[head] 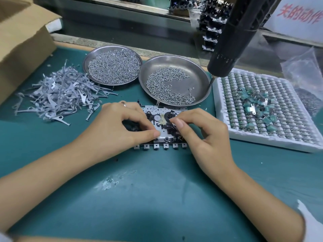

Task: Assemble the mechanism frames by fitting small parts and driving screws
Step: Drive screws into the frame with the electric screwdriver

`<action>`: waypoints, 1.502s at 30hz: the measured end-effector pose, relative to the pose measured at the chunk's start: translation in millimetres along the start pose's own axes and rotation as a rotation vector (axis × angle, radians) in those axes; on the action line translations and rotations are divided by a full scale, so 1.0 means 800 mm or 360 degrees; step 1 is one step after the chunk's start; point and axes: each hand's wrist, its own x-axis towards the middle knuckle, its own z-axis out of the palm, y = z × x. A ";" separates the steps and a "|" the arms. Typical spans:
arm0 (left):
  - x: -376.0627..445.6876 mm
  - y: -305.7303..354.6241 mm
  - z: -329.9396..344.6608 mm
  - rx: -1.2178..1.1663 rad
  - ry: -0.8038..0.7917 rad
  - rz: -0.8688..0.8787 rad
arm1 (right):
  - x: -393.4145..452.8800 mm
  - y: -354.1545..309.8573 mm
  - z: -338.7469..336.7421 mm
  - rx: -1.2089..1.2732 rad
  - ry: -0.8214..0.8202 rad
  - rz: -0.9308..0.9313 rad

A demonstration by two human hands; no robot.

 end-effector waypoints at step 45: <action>0.092 -0.042 -0.049 0.1333 0.0740 -0.0095 | 0.007 0.002 0.004 0.0118 0.0201 0.0028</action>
